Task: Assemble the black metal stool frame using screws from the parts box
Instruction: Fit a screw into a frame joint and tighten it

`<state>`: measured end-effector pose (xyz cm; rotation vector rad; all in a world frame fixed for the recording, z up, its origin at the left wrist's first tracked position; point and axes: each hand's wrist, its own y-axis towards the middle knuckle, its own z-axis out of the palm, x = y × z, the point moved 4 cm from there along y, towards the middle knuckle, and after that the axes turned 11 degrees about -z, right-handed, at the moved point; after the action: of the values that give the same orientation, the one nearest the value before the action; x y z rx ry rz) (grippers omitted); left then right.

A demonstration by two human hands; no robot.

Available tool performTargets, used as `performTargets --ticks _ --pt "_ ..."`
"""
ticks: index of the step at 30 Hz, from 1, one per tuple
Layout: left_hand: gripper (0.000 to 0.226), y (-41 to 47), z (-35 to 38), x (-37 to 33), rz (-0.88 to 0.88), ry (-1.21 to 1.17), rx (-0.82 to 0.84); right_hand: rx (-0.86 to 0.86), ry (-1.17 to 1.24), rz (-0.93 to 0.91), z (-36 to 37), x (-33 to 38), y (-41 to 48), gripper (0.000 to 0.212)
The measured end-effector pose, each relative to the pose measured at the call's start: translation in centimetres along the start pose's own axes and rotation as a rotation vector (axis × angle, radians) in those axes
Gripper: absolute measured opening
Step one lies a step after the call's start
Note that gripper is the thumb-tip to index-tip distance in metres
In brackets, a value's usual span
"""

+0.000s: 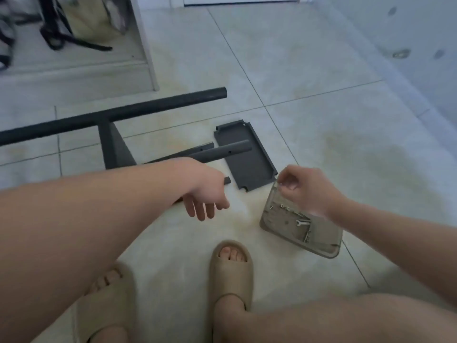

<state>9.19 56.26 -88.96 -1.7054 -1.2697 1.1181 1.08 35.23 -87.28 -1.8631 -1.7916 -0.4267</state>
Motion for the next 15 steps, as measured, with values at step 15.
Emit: performTargets --ticks 15 --pt "0.056 -13.8 -2.8 17.6 0.088 -1.563 -0.039 0.020 0.144 -0.378 3.4 29.9 4.7 0.010"
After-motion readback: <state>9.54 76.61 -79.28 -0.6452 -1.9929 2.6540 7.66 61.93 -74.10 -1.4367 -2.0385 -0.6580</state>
